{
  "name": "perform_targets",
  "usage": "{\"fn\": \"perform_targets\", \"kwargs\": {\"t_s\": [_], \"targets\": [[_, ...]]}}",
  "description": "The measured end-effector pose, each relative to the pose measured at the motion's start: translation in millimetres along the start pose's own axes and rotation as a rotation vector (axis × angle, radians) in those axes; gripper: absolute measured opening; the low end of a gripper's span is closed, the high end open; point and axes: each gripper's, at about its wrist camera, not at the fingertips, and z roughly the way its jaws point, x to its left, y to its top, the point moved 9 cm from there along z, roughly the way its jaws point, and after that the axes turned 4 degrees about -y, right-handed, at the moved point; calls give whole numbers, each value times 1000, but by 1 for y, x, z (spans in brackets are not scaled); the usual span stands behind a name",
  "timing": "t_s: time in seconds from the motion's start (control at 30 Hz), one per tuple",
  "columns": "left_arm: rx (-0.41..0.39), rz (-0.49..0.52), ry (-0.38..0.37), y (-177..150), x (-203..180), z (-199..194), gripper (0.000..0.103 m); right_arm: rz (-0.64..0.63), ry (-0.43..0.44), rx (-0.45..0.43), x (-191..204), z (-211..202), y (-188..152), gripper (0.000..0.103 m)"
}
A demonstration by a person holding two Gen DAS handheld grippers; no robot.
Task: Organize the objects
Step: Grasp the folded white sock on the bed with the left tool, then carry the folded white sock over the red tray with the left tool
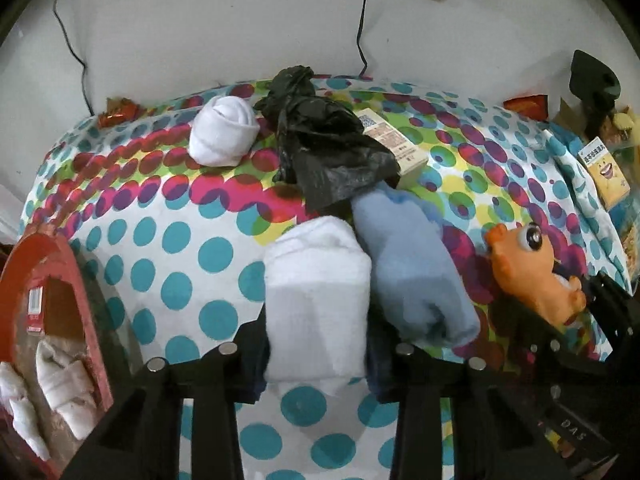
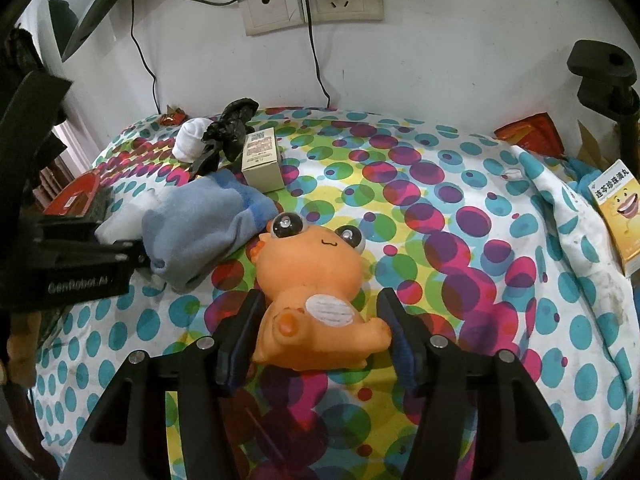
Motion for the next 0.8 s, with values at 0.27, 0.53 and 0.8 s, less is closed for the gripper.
{"fn": "perform_targets", "kwargs": {"t_s": [0.27, 0.53, 0.8], "targets": [[-48, -43, 31, -34, 2, -23, 34, 25, 20, -5, -2, 2, 4, 53], [-67, -44, 64, -82, 5, -53, 34, -1, 0, -4, 0, 3, 4, 49], [-115, -43, 62, -94, 22, -91, 34, -44, -68, 6, 2, 6, 2, 49]]}}
